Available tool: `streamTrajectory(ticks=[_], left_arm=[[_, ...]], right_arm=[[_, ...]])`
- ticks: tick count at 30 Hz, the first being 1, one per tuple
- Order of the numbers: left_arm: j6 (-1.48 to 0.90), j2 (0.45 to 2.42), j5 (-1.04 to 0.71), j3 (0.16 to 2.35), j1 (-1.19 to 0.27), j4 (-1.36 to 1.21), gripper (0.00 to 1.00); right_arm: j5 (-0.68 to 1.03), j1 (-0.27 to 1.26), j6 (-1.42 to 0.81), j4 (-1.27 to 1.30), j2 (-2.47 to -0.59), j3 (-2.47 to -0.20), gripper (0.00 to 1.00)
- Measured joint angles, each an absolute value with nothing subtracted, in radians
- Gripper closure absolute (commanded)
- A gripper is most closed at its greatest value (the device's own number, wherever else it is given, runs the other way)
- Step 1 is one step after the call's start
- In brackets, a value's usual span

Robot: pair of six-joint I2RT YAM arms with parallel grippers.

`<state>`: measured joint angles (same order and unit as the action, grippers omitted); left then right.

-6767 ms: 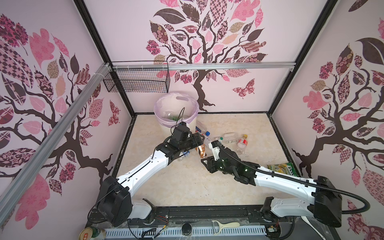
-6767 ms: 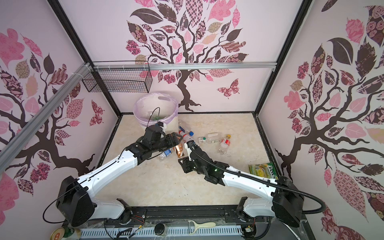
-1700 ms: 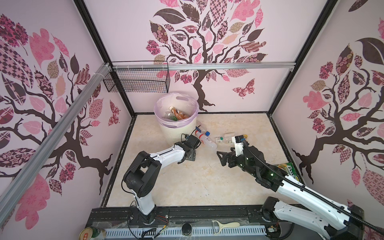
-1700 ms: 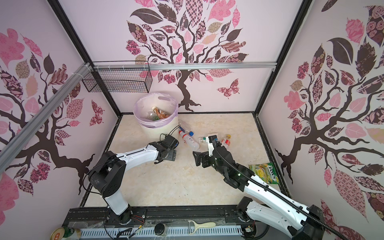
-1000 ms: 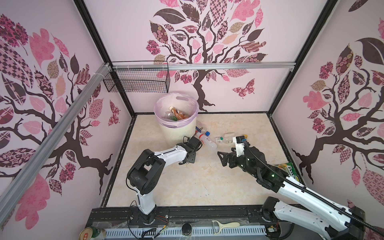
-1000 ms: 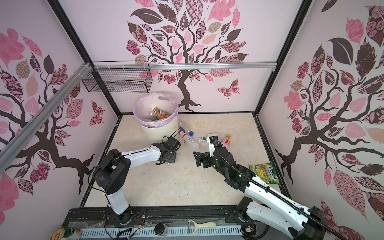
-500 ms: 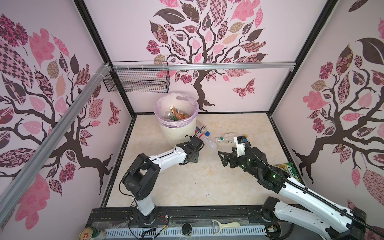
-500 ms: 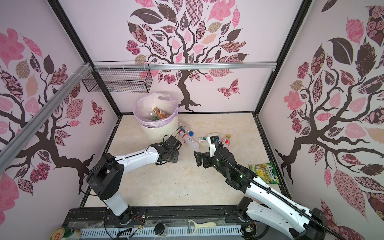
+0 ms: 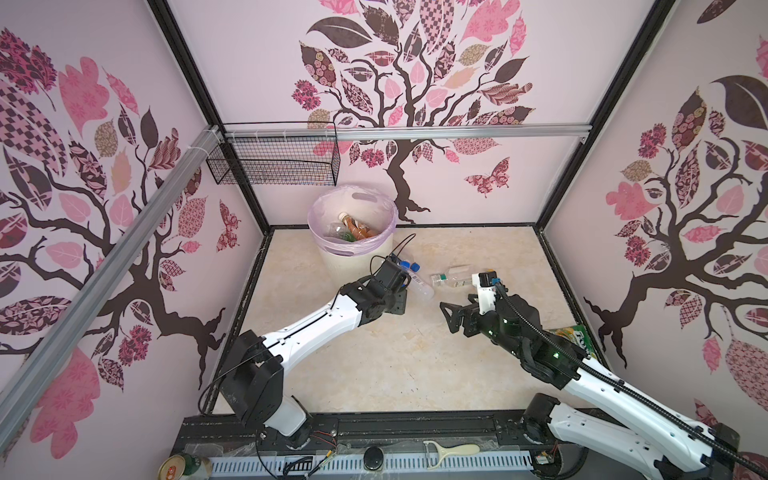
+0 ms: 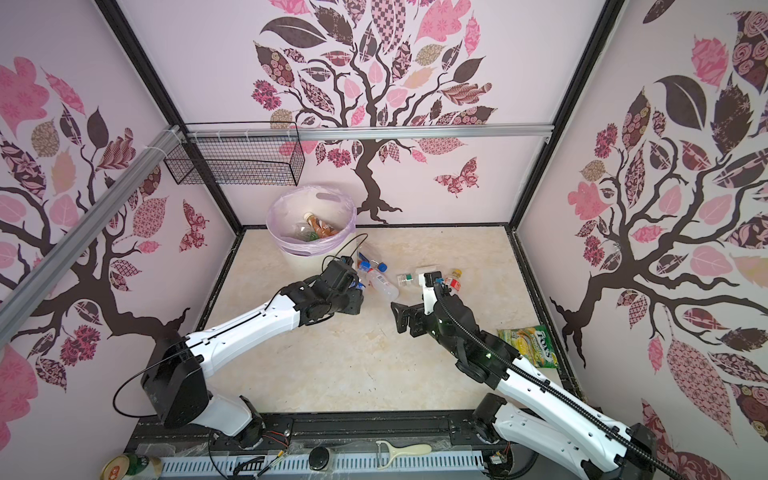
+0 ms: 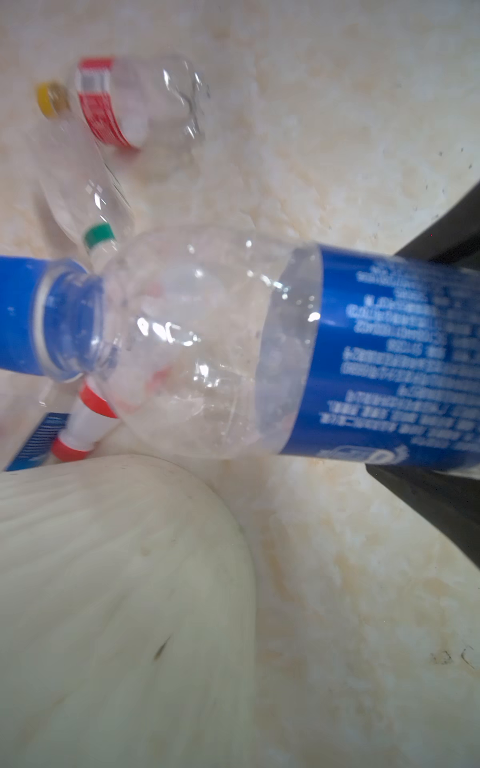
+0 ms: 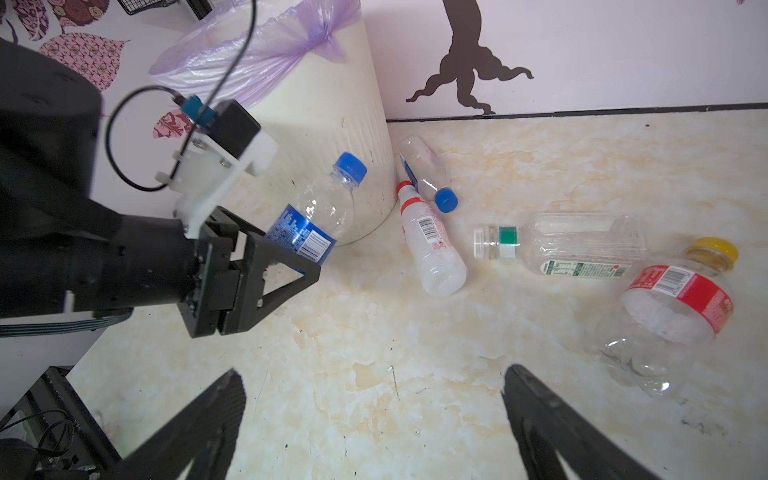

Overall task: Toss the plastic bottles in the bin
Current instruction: 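Lift the blue-labelled bottle with left gripper up over the bin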

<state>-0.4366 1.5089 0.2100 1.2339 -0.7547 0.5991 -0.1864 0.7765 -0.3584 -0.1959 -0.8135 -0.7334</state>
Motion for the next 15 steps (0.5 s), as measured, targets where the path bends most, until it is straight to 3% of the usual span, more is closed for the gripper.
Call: streamTrajectory(ticks=[15], left_arm=[[-0.246,1.465,0.270,1.679,-0.755,0.679,0.41]], right_arm=[[-0.131,0.776,-0.287,-0.196,-0.957,-1.078,0.00]])
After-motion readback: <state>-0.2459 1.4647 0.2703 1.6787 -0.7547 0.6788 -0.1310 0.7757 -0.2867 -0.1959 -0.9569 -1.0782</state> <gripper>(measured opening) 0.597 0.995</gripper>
